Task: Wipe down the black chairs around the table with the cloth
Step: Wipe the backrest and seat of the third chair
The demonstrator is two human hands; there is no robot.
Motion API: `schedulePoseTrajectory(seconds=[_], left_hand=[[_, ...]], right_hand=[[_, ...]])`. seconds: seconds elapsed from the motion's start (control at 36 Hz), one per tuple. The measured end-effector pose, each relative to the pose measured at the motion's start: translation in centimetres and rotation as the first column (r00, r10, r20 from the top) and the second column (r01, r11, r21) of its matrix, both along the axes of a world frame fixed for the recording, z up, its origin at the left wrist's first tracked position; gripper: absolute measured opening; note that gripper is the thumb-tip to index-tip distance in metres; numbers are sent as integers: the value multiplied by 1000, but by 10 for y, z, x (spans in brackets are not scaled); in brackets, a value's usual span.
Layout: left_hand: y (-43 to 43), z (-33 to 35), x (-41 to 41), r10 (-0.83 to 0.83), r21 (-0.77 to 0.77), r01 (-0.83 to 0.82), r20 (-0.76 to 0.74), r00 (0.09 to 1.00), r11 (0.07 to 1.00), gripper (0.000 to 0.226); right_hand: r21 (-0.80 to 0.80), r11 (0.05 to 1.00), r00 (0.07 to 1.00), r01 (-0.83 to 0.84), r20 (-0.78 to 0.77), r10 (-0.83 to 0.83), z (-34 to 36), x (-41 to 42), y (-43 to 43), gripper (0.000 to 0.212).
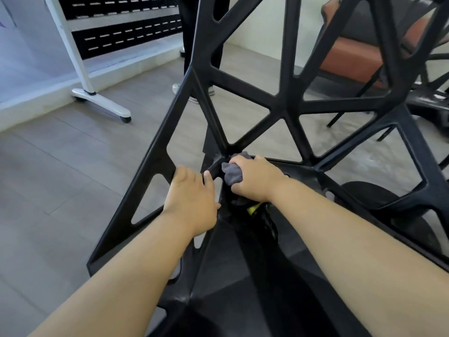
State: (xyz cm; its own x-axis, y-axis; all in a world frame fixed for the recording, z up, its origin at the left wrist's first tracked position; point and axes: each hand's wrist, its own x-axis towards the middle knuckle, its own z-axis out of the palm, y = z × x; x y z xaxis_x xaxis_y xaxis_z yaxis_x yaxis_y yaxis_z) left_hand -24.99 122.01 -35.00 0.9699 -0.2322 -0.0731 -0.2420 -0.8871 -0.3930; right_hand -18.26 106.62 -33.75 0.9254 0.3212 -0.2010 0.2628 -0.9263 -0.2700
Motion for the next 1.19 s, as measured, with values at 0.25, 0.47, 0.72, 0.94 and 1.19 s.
schedulePoseTrajectory(seconds=[0.25,0.47,0.72,0.94,1.19], left_hand=[[-26,-3,4,32,-176,-64,-174,984,982,66],[-66,-22,11,-120,-325,34,-251,961,945,64],[-74,-12,15,-104,-356,19,-222,970,934,70],[-70,-8,12,-87,-423,-4,-195,977,906,66],[-70,-11,10,-91,-436,-6,-202,975,900,68]], right_hand=[[-220,919,933,327,231,-277,-4,-29,-93,35],[-289,868,908,404,246,-340,-1,-7,-110,51],[-297,880,929,370,111,-353,6,-2,-102,41],[-281,851,887,443,274,-372,-4,-9,-100,37],[-237,853,884,466,169,-436,-1,-1,-92,44]])
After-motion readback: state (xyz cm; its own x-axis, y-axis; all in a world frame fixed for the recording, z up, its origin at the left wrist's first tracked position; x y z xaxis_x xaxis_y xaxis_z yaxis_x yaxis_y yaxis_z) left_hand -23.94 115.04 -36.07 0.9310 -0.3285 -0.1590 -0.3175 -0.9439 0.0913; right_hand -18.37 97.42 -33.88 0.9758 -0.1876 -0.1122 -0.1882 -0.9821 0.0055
